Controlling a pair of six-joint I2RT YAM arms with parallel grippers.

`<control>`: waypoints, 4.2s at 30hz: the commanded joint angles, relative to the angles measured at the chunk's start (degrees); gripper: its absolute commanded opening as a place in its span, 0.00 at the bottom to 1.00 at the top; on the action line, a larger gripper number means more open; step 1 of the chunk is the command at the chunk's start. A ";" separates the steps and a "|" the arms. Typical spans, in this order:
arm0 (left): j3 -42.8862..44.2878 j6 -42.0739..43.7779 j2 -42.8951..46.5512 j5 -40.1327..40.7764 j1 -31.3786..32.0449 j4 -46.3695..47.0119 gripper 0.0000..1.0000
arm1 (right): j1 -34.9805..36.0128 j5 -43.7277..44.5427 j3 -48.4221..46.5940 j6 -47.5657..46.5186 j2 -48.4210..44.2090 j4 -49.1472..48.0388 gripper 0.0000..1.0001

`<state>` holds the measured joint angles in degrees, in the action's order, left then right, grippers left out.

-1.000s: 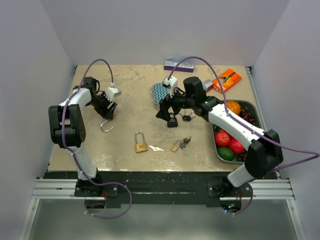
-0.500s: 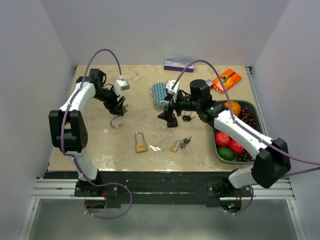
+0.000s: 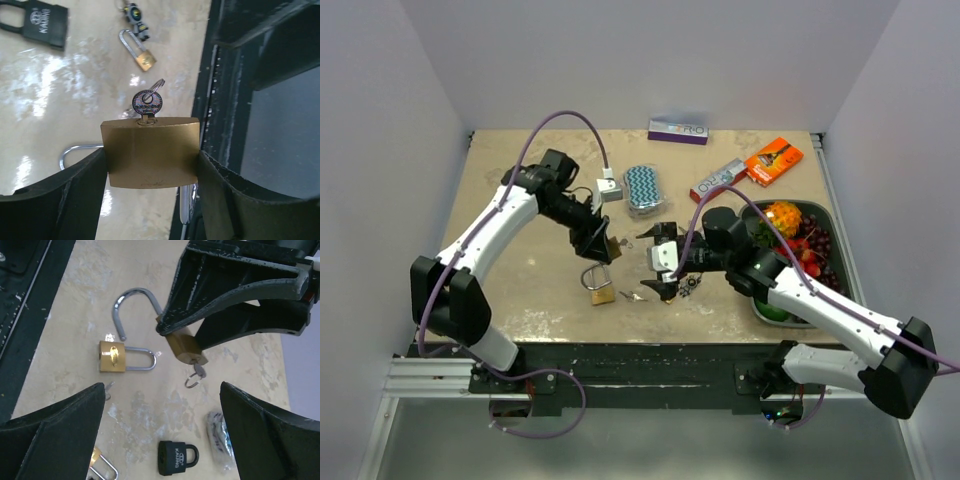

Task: Lock with the key
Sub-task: Pick up the lock from the center of the board, then lock the lock.

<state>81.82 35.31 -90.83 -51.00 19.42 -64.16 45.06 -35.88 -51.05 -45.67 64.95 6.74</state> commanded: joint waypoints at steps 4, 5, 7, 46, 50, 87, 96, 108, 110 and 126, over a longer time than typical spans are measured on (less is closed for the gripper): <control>-1.40 -7.88 4.78 -10.25 5.27 1.49 0.00 | 1.43 1.86 1.21 -8.99 -2.37 -2.26 0.97; -1.58 -8.32 4.96 -10.78 5.71 1.67 0.00 | 2.22 1.86 1.21 -9.26 -2.46 -2.26 0.94; -1.58 -9.73 4.96 -11.74 6.77 2.11 0.00 | 3.19 1.95 1.21 -10.84 -2.54 -1.65 0.90; -0.26 -11.15 3.11 -18.96 15.74 2.82 0.24 | 9.96 2.83 0.07 -16.03 -2.10 4.68 0.00; 0.36 -10.44 4.51 -18.96 6.55 3.95 0.59 | 9.87 4.84 -0.63 -7.54 -2.81 3.46 0.00; -18.10 -6.13 20.42 -25.37 -2.37 10.11 0.72 | 0.82 -3.41 -7.31 35.39 -0.44 -2.44 0.00; -20.20 -9.80 22.36 -27.30 -2.81 12.99 0.70 | 0.82 -3.76 -7.40 35.83 -0.70 -2.70 0.00; -25.32 -25.49 27.20 -15.19 4.13 31.35 0.17 | 0.82 -6.04 -7.49 39.60 -0.17 -4.28 0.00; -22.95 -19.53 25.19 -14.13 3.26 27.27 0.02 | 0.82 -6.22 -7.58 39.52 -0.52 -3.58 0.00; -21.09 -21.42 29.91 -2.53 -1.49 35.94 0.00 | -0.14 -9.56 -6.79 51.55 1.40 -7.96 0.00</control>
<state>61.08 16.16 -64.34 -63.18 20.78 -38.00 45.39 -38.72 -55.13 -3.40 66.98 4.16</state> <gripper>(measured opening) 0.093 0.252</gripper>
